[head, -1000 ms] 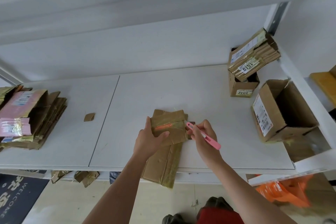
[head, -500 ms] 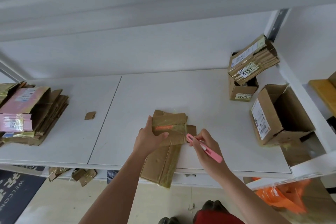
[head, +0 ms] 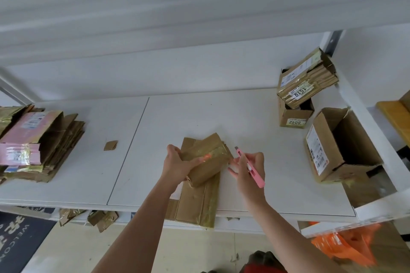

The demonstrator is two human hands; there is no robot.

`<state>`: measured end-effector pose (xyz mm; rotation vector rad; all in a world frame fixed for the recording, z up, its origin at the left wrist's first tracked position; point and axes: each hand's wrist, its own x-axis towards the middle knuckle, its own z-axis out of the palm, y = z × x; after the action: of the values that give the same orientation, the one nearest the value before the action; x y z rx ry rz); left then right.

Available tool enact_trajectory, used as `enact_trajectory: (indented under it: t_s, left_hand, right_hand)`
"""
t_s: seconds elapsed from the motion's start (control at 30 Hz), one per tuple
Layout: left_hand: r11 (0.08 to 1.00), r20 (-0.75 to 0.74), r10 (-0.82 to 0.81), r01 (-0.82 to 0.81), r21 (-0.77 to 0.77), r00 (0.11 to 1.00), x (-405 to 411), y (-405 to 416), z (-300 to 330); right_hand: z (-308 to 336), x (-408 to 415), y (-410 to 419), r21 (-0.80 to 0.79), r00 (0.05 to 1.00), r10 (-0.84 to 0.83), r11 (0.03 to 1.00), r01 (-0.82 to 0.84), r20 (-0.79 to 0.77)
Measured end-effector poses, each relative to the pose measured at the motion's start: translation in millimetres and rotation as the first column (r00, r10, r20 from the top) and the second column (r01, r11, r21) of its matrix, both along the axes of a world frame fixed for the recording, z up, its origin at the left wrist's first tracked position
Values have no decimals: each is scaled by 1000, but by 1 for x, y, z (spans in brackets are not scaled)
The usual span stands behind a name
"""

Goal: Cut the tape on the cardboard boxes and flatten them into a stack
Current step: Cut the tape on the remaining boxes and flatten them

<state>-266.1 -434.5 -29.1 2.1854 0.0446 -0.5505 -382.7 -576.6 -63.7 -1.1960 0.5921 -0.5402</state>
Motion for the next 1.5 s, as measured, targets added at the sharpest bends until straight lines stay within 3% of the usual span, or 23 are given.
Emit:
enact_trajectory:
  t_s: [0.13, 0.3, 0.4, 0.53, 0.7, 0.87, 1.0, 1.1, 1.27, 1.4, 1.5]
  left_hand:
    - [998, 15, 49, -48, -42, 999, 2, 3, 12]
    - [998, 37, 62, -62, -4, 997, 1, -1, 11]
    - [999, -43, -38, 39, 9, 998, 2, 3, -3]
    - [982, -22, -190, 190, 22, 982, 7, 6, -13]
    - [892, -62, -448, 451, 38, 892, 17, -12, -4]
    - [928, -131, -372, 370, -41, 919, 27, -19, -7]
    - [944, -52, -331, 329, -34, 942, 25, -18, -1]
    - [976, -31, -203, 200, -82, 979, 25, -13, 8]
    - [980, 167, -117, 86, 182, 979, 27, -1, 28]
    - [967, 52, -192, 180, 181, 980, 8, 11, 19]
    - [970, -118, -236, 242, 40, 965, -10, 19, -4]
  right_hand:
    - [20, 24, -7, -12, 999, 4, 1000, -4, 47]
    - [20, 36, -3, -147, 1000, 7, 989, -3, 23]
    - [16, 25, 3, -124, 1000, -30, 992, 30, 2]
    - [6, 4, 5, -85, 996, -73, 994, 68, -51]
    - [-8, -10, 9, -4, 978, -67, 998, 68, -200]
    - [-2, -10, 20, 200, 962, -87, 969, 142, -261]
    - [11, 2, 16, 114, 975, -78, 988, 103, -209]
    - [21, 12, 6, 23, 983, -73, 997, 78, -168]
    - [26, 36, -16, 19, 994, -98, 995, 99, -44]
    - [17, 49, -19, -73, 1000, -1, 997, 1, 9]
    - [2, 44, -17, -130, 993, 113, 985, -114, -16]
